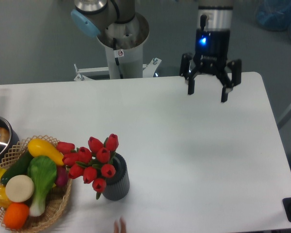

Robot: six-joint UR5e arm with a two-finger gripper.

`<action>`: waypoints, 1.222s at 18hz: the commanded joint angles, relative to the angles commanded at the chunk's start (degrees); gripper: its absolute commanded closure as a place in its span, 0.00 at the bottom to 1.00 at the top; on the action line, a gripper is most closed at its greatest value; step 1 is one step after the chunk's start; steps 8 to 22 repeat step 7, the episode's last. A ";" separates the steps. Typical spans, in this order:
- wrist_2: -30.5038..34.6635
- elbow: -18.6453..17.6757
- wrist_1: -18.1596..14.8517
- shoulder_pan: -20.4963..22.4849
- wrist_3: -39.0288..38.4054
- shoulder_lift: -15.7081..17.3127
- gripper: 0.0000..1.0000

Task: Insert the flowers into the vase

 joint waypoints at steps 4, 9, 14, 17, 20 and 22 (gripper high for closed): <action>1.52 -0.18 -1.06 0.53 1.43 1.06 0.00; 1.52 -0.18 -1.06 0.62 1.34 1.15 0.00; 1.52 -0.18 -1.06 0.62 1.34 1.15 0.00; 1.52 -0.18 -1.06 0.62 1.34 1.15 0.00; 1.52 -0.18 -1.06 0.62 1.34 1.15 0.00; 1.52 -0.18 -1.06 0.62 1.34 1.15 0.00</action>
